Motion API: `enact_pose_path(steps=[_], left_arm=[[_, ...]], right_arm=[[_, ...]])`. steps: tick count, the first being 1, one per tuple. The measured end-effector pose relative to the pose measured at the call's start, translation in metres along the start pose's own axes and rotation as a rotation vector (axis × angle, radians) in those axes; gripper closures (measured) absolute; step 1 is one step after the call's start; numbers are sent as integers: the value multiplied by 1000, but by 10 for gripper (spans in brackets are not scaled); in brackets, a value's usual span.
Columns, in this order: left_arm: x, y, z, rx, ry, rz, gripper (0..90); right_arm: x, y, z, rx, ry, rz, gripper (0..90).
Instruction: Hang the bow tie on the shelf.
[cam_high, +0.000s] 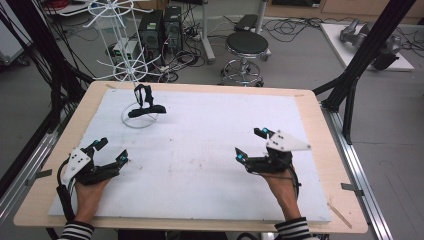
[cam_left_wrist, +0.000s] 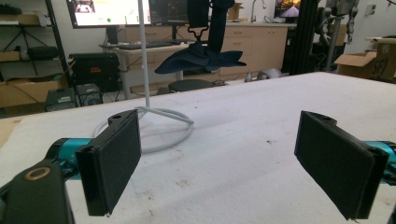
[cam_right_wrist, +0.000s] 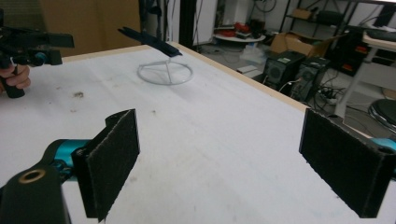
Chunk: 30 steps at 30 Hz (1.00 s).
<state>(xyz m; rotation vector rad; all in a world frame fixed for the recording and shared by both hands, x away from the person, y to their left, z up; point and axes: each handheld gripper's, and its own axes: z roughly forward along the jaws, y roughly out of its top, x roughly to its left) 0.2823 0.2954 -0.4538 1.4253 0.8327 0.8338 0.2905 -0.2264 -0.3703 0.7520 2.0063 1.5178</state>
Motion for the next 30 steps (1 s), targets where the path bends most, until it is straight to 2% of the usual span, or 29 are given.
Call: enact_pose_path(steps=[1, 2, 3, 5, 6, 8, 12, 15, 19, 21, 26, 30], left_arm=[[0, 0, 0, -1, -1, 1, 150], [0, 0, 0, -1, -2, 1, 150], [0, 0, 0, -1, -2, 1, 150], [0, 0, 0, -1, -2, -2, 150], [0, 0, 0, -1, -1, -2, 150], [0, 0, 0, -2, -1, -1, 151], [0, 0, -1, -7, 2, 2, 150], [0, 0, -1, -13, 5, 3, 150], [-1, -1, -2, -17, 7, 7, 150], [-1, -1, -2, -17, 7, 7, 150], [-1, -1, -2, -16, 5, 5, 150], [0, -1, -2, -14, 5, 5, 150]], right_arm=[[0, 0, 0, 0, 0, 0, 113], [-1, -16, -9, -29, -23, 9, 112], [-1, -16, -9, -29, -23, 9, 112], [-3, -39, -16, -64, -53, 26, 112], [-3, -39, -16, -64, -53, 26, 112], [-6, -57, -17, -108, -78, 54, 112], [-9, -60, -10, -85, -76, 84, 111], [-7, -60, -2, -110, -68, 82, 111], [-10, -65, 7, -67, -37, 120, 111], [-11, -67, 11, -52, -31, 122, 111], [-11, -66, 10, -45, -41, 125, 111], [-11, -64, 4, -70, -45, 122, 111]])
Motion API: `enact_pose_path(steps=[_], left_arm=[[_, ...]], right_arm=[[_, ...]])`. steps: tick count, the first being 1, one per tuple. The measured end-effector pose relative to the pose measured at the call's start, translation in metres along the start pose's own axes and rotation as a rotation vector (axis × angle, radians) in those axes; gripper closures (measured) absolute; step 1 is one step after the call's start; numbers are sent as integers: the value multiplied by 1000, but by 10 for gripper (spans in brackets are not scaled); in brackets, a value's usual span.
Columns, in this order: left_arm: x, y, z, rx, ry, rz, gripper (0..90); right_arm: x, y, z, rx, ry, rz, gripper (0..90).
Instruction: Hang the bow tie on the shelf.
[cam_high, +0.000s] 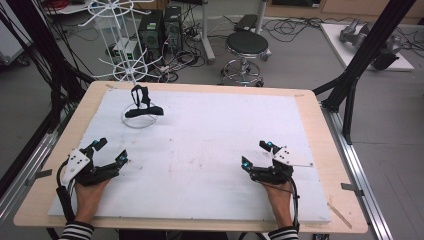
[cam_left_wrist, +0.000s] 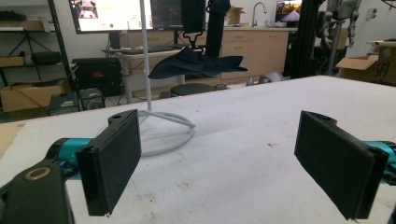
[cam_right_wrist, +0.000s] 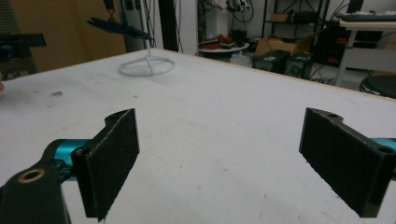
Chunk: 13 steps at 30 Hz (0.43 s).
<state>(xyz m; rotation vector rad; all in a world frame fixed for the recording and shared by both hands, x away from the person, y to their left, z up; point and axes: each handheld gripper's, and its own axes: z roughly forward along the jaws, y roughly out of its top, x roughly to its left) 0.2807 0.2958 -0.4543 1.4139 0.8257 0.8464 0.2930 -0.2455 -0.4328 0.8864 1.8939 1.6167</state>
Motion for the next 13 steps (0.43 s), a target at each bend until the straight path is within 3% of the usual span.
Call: enact_pose_path(steps=[6, 13], left_arm=[[0, 0, 0, 1, 2, -2, 151], [0, 0, 1, 3, 2, -3, 150]], right_arm=[[0, 3, -13, -28, -3, 13, 111], [1, 5, -15, -58, -9, 14, 112]])
